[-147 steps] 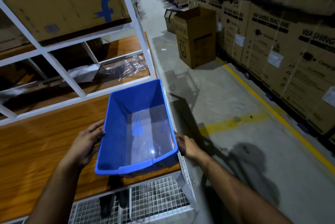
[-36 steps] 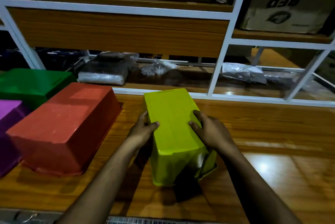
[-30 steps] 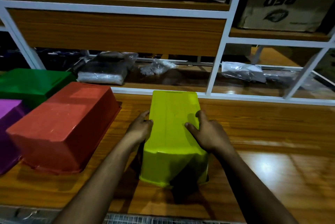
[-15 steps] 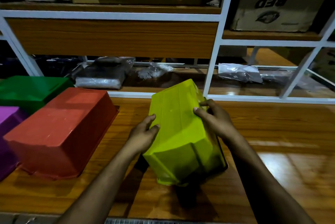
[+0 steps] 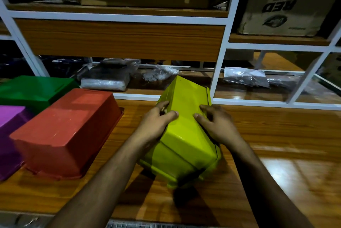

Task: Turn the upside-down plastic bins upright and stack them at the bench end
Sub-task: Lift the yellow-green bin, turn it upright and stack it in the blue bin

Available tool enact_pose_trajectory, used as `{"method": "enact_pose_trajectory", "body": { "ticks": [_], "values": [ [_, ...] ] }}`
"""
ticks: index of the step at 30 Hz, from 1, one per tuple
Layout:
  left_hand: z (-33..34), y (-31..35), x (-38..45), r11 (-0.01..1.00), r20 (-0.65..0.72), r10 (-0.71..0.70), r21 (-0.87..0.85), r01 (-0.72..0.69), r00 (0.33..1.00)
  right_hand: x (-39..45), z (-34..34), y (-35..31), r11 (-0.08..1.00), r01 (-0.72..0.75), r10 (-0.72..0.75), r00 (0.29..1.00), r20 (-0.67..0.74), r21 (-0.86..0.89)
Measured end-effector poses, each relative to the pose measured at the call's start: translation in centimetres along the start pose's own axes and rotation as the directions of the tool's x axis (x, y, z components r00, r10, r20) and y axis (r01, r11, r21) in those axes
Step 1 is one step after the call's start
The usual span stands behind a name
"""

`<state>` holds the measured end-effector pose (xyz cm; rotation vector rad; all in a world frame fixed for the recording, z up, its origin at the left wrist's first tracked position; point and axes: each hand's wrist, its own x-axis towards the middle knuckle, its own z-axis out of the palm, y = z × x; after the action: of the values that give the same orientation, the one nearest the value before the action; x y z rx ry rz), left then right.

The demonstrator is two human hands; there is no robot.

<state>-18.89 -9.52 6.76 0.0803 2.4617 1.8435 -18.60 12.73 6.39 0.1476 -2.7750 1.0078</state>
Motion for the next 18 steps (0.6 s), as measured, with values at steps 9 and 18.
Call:
{"method": "enact_pose_trajectory", "body": {
  "ticks": [9, 18],
  "values": [
    [2.1, -1.0, -2.1, 0.98, -0.042, 0.126, -0.15, -0.131, 0.991, 0.4, -1.6, 0.4, 0.882, -0.161, 0.25, 0.956, -0.15, 0.443],
    [1.5, -0.8, -1.3, 0.967, -0.069, 0.166, 0.207, -0.148, 0.984, 1.5, -0.3, 0.3, 0.72, -0.289, 0.397, 0.917, -0.032, 0.631]
  ]
}}
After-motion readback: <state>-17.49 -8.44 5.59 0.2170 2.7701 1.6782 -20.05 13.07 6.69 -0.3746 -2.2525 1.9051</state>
